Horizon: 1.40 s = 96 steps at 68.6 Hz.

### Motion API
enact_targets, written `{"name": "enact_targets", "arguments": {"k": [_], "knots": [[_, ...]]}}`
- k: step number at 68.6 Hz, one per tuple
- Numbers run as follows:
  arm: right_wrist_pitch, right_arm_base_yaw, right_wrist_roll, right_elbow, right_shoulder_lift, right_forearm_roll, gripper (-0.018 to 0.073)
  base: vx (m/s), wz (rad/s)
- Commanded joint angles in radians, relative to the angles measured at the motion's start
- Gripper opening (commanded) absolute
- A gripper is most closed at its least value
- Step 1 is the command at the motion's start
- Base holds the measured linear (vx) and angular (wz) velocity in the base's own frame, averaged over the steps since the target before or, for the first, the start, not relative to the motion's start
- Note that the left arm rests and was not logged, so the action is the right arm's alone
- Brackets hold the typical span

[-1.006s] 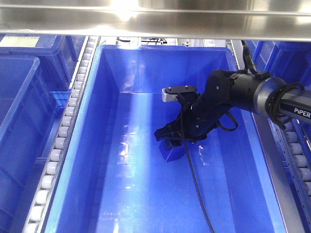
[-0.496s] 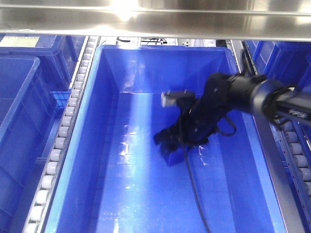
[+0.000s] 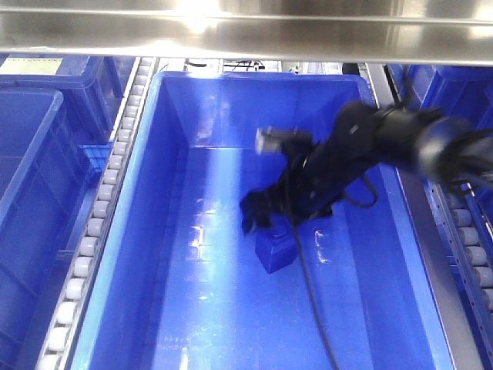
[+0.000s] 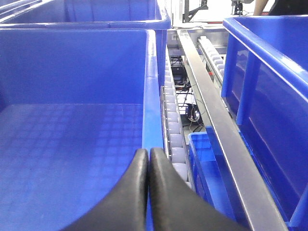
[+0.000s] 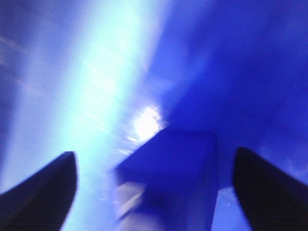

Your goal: Pour parts from conveyor to right shelf

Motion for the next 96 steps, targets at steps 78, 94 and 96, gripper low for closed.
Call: {"name": "enact_targets", "arguments": {"k": [78, 94, 96], "knots": [[-0.530, -0.003, 0.016, 0.684, -0.979, -0.025, -0.0006, 0.00, 0.00], [-0.476, -0.004, 0.016, 0.701, -1.109, -0.024, -0.0006, 0.00, 0.00], [-0.476, -0.004, 0.016, 0.701, -1.115, -0.024, -0.0006, 0.00, 0.00]]}}
